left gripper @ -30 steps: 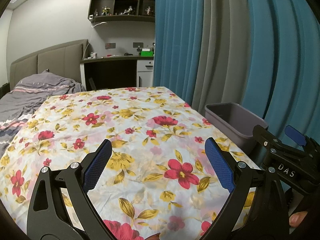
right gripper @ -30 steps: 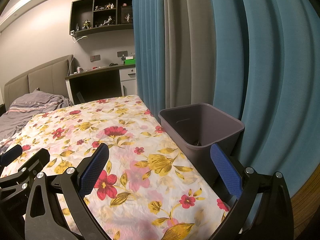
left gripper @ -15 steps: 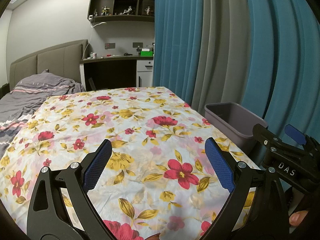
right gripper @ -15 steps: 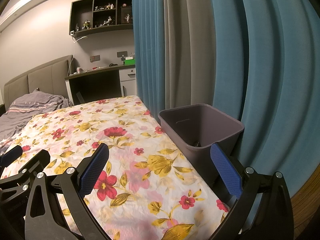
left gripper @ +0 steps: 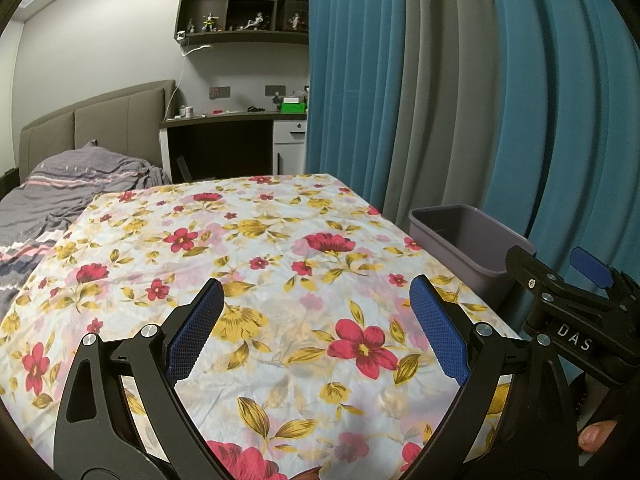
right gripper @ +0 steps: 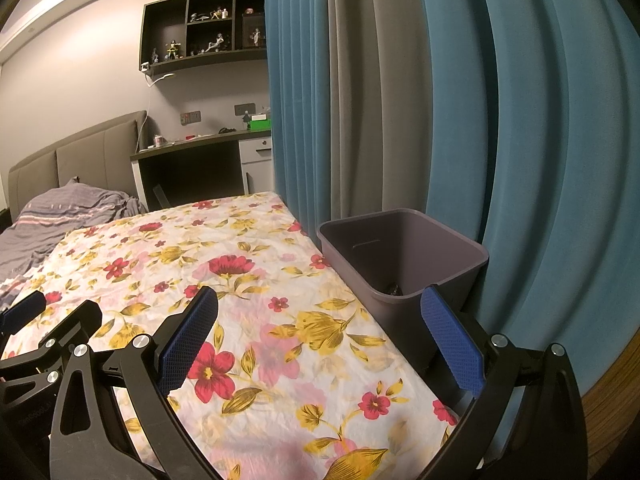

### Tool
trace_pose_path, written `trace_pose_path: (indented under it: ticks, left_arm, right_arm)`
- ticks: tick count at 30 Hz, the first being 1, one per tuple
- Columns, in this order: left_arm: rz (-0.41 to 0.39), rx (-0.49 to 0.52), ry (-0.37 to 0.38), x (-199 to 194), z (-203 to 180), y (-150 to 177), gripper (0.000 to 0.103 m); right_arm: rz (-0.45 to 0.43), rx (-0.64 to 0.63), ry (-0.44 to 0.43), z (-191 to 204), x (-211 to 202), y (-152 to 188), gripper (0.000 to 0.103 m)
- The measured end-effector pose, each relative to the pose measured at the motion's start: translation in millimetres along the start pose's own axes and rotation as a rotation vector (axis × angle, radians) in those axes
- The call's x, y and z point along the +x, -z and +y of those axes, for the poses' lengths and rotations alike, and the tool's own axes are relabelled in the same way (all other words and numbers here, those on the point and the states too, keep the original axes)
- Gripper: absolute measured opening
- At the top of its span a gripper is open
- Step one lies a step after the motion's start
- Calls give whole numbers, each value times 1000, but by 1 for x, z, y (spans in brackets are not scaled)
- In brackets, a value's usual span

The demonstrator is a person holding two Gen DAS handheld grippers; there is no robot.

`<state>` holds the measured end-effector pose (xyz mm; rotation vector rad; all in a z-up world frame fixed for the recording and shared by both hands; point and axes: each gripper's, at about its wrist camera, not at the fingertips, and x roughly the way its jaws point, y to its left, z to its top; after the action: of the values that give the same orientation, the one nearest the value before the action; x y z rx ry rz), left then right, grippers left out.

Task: Collect trash

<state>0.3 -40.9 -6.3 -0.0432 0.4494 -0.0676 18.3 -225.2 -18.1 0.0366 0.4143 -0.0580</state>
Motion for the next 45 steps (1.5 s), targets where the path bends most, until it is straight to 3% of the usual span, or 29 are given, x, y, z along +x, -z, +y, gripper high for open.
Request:
trace_pose_path:
  ticks: [31,36,45]
  left_arm:
    - [-8,4,-2,0,-1,0,92]
    - [-61,23,3,-8,-1,0,80]
    - [-42,-3,-2,-6,2,-3,90]
  right_arm:
    - [0,-1,-1,0,0,1,97]
    - [1,-1,-2,-2,0,-1,97]
    - [1,-1,-1,-3,-1,0,97]
